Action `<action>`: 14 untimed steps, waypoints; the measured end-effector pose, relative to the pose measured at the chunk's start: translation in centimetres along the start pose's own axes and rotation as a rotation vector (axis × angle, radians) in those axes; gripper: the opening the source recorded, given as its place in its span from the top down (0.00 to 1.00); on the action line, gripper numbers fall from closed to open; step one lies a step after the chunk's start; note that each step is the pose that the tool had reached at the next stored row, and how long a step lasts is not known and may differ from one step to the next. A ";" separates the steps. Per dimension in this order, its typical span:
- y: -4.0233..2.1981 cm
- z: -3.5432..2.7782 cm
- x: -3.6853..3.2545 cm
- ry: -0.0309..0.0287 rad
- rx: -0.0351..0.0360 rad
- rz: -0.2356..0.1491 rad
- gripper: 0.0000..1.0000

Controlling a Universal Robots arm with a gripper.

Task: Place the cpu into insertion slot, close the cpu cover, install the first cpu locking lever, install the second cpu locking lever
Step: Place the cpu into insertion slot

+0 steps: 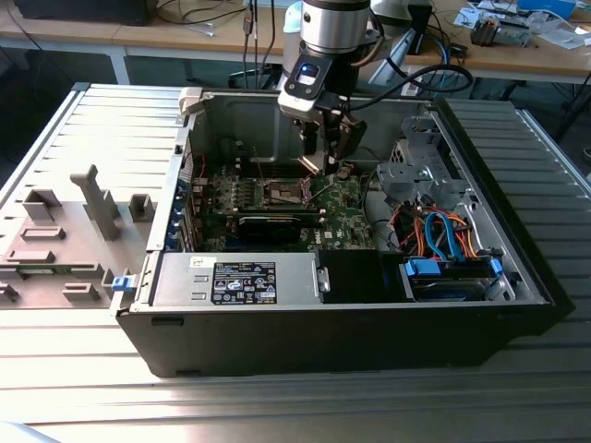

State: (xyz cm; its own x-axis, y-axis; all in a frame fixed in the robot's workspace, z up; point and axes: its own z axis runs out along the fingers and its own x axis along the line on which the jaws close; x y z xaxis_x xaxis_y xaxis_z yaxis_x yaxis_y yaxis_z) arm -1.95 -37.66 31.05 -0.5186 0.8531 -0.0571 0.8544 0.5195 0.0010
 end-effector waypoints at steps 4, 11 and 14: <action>0.00 0.00 0.00 -0.0020 0.0017 0.009 0.46; 0.00 0.00 0.00 -0.0055 0.0045 0.022 0.46; 0.00 0.01 0.00 -0.0065 0.0055 0.027 0.46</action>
State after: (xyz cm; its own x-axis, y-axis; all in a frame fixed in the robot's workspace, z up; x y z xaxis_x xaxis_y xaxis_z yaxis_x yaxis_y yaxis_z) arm -1.95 -37.66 31.04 -0.4953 0.8664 -0.0636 0.8682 0.4962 -0.0029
